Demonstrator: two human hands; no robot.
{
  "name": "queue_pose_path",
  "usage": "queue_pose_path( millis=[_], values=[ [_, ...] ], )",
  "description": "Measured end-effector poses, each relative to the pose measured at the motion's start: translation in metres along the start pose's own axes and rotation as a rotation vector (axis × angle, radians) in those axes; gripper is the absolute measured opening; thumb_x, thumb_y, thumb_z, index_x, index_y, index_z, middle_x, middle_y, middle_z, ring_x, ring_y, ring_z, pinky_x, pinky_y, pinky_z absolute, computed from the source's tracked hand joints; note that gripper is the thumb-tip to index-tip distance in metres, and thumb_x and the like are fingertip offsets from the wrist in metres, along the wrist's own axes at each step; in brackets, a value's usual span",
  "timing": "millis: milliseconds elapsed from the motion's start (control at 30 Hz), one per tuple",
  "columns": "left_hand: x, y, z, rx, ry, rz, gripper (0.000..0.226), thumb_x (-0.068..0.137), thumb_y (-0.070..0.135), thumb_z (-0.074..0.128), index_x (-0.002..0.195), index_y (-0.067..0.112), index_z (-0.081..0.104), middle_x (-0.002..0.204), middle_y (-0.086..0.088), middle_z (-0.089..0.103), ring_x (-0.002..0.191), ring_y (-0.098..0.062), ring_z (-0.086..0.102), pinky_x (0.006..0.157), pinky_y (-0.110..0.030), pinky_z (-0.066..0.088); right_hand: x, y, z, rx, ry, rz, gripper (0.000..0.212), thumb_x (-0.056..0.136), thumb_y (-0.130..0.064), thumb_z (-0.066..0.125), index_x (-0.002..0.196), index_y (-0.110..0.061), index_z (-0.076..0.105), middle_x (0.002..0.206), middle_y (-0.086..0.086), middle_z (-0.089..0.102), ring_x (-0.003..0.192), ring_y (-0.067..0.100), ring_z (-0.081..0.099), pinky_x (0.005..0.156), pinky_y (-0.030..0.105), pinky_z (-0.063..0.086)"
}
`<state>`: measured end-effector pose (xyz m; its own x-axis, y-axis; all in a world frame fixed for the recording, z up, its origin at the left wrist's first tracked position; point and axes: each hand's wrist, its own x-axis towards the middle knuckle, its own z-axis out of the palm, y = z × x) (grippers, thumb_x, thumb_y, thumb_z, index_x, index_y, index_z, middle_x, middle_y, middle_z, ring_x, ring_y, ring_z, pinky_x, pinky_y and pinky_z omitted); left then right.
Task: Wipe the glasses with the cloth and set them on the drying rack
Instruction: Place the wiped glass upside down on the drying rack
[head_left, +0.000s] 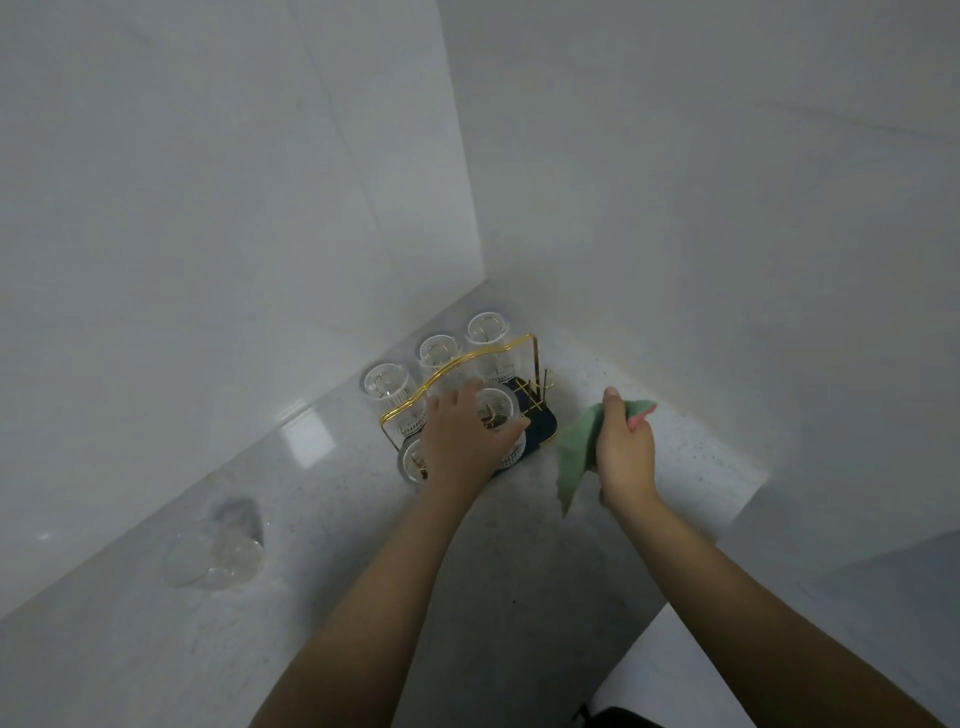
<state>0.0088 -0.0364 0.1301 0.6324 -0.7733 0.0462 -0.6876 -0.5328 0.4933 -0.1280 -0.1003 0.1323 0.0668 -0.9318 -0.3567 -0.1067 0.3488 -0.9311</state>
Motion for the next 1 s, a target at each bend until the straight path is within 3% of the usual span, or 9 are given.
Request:
queue_pose_path(
  millis=[100, 300, 467, 633, 800, 900, 1000],
  values=[
    [0.001, -0.004, 0.005, 0.047, -0.042, -0.028, 0.073, 0.080, 0.057, 0.067, 0.139, 0.018, 0.047, 0.131, -0.009, 0.057, 0.126, -0.030, 0.044, 0.098, -0.038, 0.040, 0.002, 0.002, -0.003, -0.014, 0.000, 0.015, 0.052, 0.098, -0.040, 0.037, 0.052, -0.016, 0.038, 0.053, 0.003, 0.043, 0.060, 0.022, 0.049, 0.070, 0.043, 0.048],
    [0.001, -0.010, 0.012, 0.147, -0.068, -0.049, 0.074, 0.082, 0.065, 0.059, 0.138, 0.018, 0.048, 0.132, -0.008, 0.058, 0.124, -0.028, 0.046, 0.101, -0.037, 0.036, -0.001, 0.002, -0.003, -0.039, -0.027, 0.060, 0.051, 0.096, -0.044, 0.038, 0.054, -0.016, 0.040, 0.058, 0.008, 0.046, 0.068, 0.028, 0.055, 0.081, 0.061, 0.051],
    [-0.001, -0.012, 0.013, 0.167, -0.067, -0.030, 0.077, 0.082, 0.068, 0.055, 0.139, 0.018, 0.047, 0.133, -0.007, 0.058, 0.123, -0.027, 0.047, 0.100, -0.035, 0.036, -0.010, 0.003, 0.000, -0.058, -0.043, 0.062, 0.050, 0.096, -0.047, 0.037, 0.059, -0.013, 0.044, 0.072, 0.018, 0.053, 0.084, 0.047, 0.063, 0.080, 0.062, 0.050],
    [-0.007, -0.015, 0.003, 0.076, -0.053, -0.004, 0.077, 0.084, 0.065, 0.057, 0.140, 0.012, 0.047, 0.135, -0.011, 0.055, 0.127, -0.030, 0.044, 0.106, -0.038, 0.031, -0.028, 0.000, 0.010, -0.077, -0.058, 0.062, 0.049, 0.097, -0.045, 0.036, 0.062, -0.012, 0.047, 0.077, 0.021, 0.057, 0.089, 0.047, 0.062, 0.084, 0.060, 0.050],
    [-0.026, -0.036, -0.026, -0.087, 0.038, -0.020, 0.054, 0.091, 0.045, 0.061, 0.132, 0.011, 0.054, 0.132, -0.009, 0.057, 0.126, -0.027, 0.045, 0.105, -0.035, 0.031, -0.059, -0.005, 0.033, -0.071, -0.095, 0.063, 0.048, 0.097, -0.042, 0.037, 0.061, -0.013, 0.046, 0.068, 0.013, 0.054, 0.075, 0.032, 0.059, 0.084, 0.054, 0.049],
    [-0.043, -0.060, -0.045, -0.163, 0.065, -0.059, 0.044, 0.093, 0.038, 0.060, 0.127, 0.010, 0.058, 0.124, -0.008, 0.061, 0.117, -0.025, 0.049, 0.097, -0.031, 0.034, -0.082, -0.002, 0.056, -0.074, -0.136, 0.053, 0.044, 0.097, -0.043, 0.037, 0.068, -0.013, 0.052, 0.083, 0.021, 0.064, 0.085, 0.036, 0.064, 0.085, 0.054, 0.051],
    [-0.060, -0.092, -0.064, -0.202, 0.096, -0.127, 0.042, 0.094, 0.039, 0.058, 0.127, 0.013, 0.058, 0.122, -0.005, 0.061, 0.113, -0.024, 0.050, 0.097, -0.034, 0.039, -0.108, 0.006, 0.082, -0.078, -0.178, 0.063, 0.036, 0.096, -0.045, 0.038, 0.074, -0.020, 0.054, 0.082, 0.009, 0.064, 0.081, 0.024, 0.062, 0.088, 0.050, 0.051]
  ],
)
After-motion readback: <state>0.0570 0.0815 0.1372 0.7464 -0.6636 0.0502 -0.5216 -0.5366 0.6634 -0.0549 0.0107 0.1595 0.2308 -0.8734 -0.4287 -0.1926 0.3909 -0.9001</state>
